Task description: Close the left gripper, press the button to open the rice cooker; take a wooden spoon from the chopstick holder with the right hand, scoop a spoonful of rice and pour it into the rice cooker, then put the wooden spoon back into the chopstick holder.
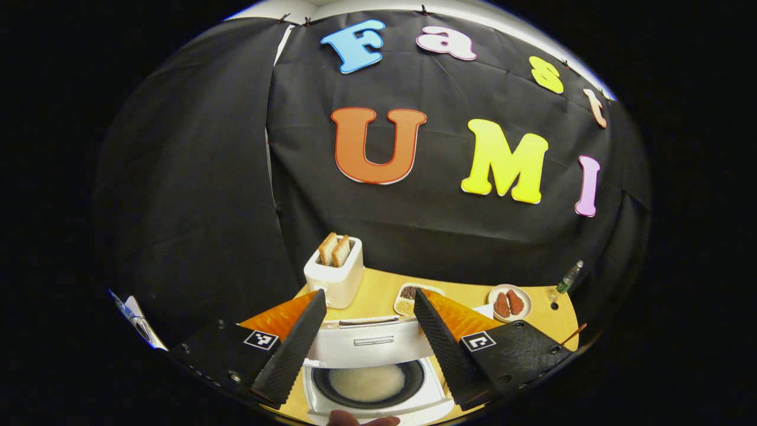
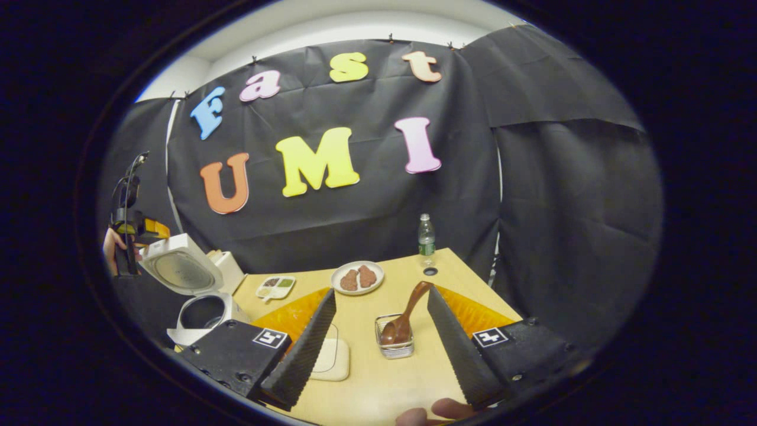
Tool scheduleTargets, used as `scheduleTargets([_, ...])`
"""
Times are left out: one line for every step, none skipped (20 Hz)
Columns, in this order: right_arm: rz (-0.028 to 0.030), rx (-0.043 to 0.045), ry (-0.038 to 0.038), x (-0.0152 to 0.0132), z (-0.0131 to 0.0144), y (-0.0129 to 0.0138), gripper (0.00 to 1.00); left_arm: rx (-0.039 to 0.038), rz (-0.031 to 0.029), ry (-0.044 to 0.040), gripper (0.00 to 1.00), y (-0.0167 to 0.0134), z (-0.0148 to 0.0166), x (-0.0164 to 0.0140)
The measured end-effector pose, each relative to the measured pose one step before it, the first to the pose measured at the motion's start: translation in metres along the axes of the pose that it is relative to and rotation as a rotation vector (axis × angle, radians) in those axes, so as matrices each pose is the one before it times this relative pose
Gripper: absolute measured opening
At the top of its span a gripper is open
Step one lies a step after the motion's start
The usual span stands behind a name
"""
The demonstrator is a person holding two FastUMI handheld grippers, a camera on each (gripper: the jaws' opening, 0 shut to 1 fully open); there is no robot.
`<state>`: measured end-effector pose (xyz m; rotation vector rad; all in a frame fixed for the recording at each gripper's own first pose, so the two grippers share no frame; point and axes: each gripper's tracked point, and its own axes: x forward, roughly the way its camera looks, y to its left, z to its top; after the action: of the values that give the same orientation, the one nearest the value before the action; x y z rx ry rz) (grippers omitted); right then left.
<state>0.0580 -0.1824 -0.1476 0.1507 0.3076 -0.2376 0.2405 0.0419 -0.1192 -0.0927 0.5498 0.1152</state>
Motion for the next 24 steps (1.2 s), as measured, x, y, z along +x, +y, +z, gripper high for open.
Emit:
scheduleTargets([0.01853,-0.00623,0.00719,0.00360,-0.00101,0.00466,0.98,-0.02773,-0.01235,0.04018,0.96,-0.00246,-0.01423,-0.00472])
scheduleTargets([0.02097,-0.00198,0.00833,0.00273,-0.00152,0.00608,0.97,-0.03226,-0.01310,0.04434,0.96,-0.00263,-0.01707,-0.00556])
scheduleTargets([0.02055,-0.00359,0.00735,0.00239,-0.00210,0.00684,0.99,-0.02843,-0.00809,0.04158,0.96,-0.00052,-0.01802,-0.00520])
scheduleTargets([0.01595,-0.00649,0.00432,0.00267,-0.00103,0.00512,0.97,-0.01608,-0.00270,0.03159,0.96,0.00067,-0.01657,-0.00138])
scheduleTargets([0.01491,-0.00730,0.00496,0.00230,-0.00062,0.00304,0.97,-0.00368,0.00328,0.01950,0.96,-0.00030,-0.01385,0.00038])
scheduleTargets([0.01523,-0.00813,0.00524,0.00139,-0.00109,0.00471,0.98,-0.00163,0.00381,0.02602,0.96,0.00021,-0.01323,0.00237])
scheduleTargets([0.01487,-0.00853,0.00791,0.00121,-0.00265,0.00423,0.98,-0.00597,0.00471,0.02005,0.95,0.00150,-0.00869,0.00170])
scheduleTargets([0.01370,-0.00852,0.01113,0.00217,-0.00251,0.00295,0.99,-0.00728,0.00471,0.02103,0.96,0.00043,-0.00879,0.00273])
scheduleTargets([0.01200,-0.00806,0.01047,0.00186,-0.00233,0.00233,0.99,-0.00640,0.00391,0.01653,0.95,0.00224,-0.00651,0.00233])
scheduleTargets([0.00945,-0.00625,0.00666,0.00105,-0.00059,0.00132,0.99,-0.00545,0.00435,0.01743,0.96,0.00178,-0.00734,0.00194])
scheduleTargets([0.00546,-0.00367,0.00346,0.00135,-0.00013,-0.00156,0.99,-0.00228,0.00590,0.02090,0.96,0.00180,-0.00771,0.00413])
scheduleTargets([0.00311,-0.00034,0.00194,0.00120,0.00035,-0.00135,0.98,0.00034,0.00623,0.01775,0.95,0.00104,-0.00728,0.00388])
scheduleTargets([0.00228,0.00188,0.00277,0.00173,-0.00072,-0.00135,1.00,0.00065,0.00855,0.02278,0.95,0.00097,-0.00812,0.00497])
scheduleTargets([0.00156,0.00449,0.00515,0.00188,-0.00019,-0.00191,0.98,0.00366,0.00867,0.02201,0.95,0.00132,-0.00724,0.00495])
scheduleTargets([0.00527,0.00453,0.00544,0.00265,-0.00152,-0.00086,0.98,0.00359,0.00806,0.02240,0.95,0.00019,-0.00671,0.00353])
scheduleTargets([0.01035,0.00626,0.00276,0.00259,0.00014,-0.00016,0.99,0.00103,0.00787,0.01579,0.95,0.00025,-0.00499,0.00471])
scheduleTargets([0.00448,0.00422,0.00317,0.00207,-0.00031,-0.00048,0.98,-0.00082,0.01017,0.01375,0.95,0.00086,-0.00368,0.00397])
scheduleTargets([0.00518,0.00272,0.00399,0.00366,0.00034,-0.00171,0.99,0.00049,0.01071,0.00523,0.96,-0.00010,-0.00042,0.00236])
scheduleTargets([0.00618,0.00136,0.00203,0.00320,-0.00030,-0.00081,0.98,-0.00253,0.01016,0.00727,0.96,0.00133,-0.00168,0.00279])
scheduleTargets([0.00588,0.00113,0.00248,0.00388,0.00076,-0.00070,0.98,-0.00866,0.00976,0.00998,0.96,0.00086,-0.00233,0.00206])
scheduleTargets([0.00553,0.00267,0.00390,0.00417,-0.00007,-0.00141,0.98,-0.01337,0.01412,0.00623,0.95,0.00101,-0.00122,0.00065])
scheduleTargets([0.00807,0.00429,0.00382,0.00506,0.00133,-0.00105,0.98,-0.00647,0.01154,-0.00347,0.96,0.00008,0.00137,-0.00044])
scheduleTargets([0.00106,0.00318,0.00848,0.00526,-0.00073,-0.00306,0.98,0.00610,0.01369,0.00492,0.96,0.00154,-0.00139,0.00185])
scheduleTargets([0.01068,0.00568,0.00525,0.00497,0.00030,-0.00067,1.00,0.02185,0.01058,-0.00254,0.96,-0.00007,-0.00114,0.00072])
